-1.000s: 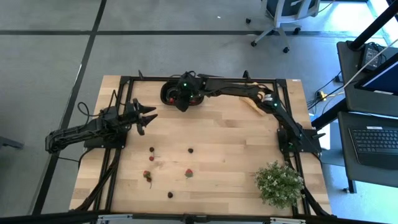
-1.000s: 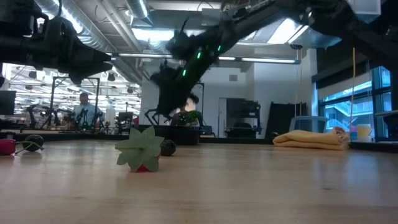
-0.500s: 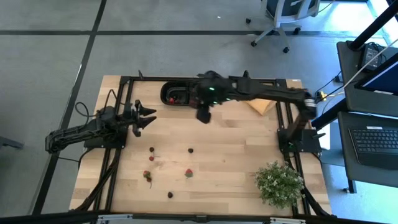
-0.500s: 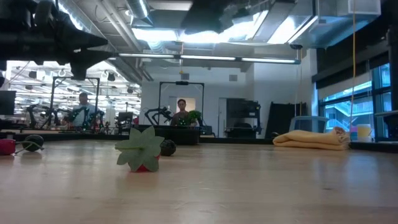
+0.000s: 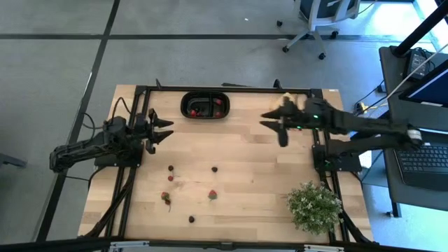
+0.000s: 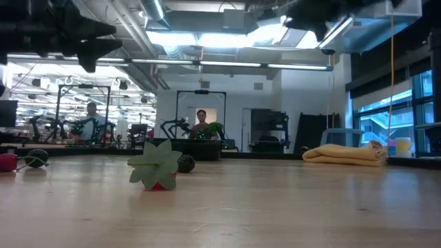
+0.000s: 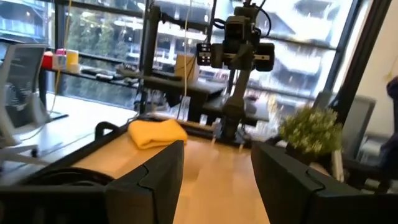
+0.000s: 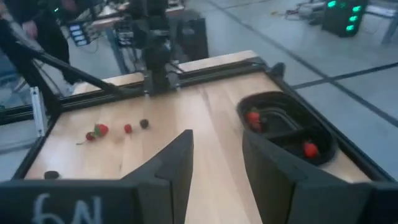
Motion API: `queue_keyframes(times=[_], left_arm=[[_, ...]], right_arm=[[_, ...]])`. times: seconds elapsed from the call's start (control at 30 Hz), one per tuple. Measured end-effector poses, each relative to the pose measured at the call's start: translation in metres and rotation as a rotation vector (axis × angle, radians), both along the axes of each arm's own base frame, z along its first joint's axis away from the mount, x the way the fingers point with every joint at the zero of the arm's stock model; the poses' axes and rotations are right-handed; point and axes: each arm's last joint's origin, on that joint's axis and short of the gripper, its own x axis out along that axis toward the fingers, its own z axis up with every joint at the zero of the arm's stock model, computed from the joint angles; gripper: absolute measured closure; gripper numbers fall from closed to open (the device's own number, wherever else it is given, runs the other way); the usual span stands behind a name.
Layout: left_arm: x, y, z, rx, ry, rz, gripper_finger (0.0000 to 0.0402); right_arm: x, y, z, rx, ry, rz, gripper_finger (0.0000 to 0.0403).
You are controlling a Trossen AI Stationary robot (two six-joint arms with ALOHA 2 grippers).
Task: Pick and placing Produce into tupperware
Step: Put the black cherry into the black bin
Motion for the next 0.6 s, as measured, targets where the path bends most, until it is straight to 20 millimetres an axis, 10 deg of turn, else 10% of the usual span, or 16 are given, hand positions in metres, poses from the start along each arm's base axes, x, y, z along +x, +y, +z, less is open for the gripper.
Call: queue_keyframes(times=[0.33, 0.6], left_arm=[[0.0, 0.001, 0.071, 0.041, 0.39, 0.034, 0.022], [0.037, 0.005, 0.072, -0.179, 0.861, -0.04, 0.022]], right_arm=[[-0.044, 0.006, -0.018, 0.023, -0.265, -0.021, 0.0262], [-0.043, 0.005, -0.018, -0.055, -0.254, -0.018, 0.0262]])
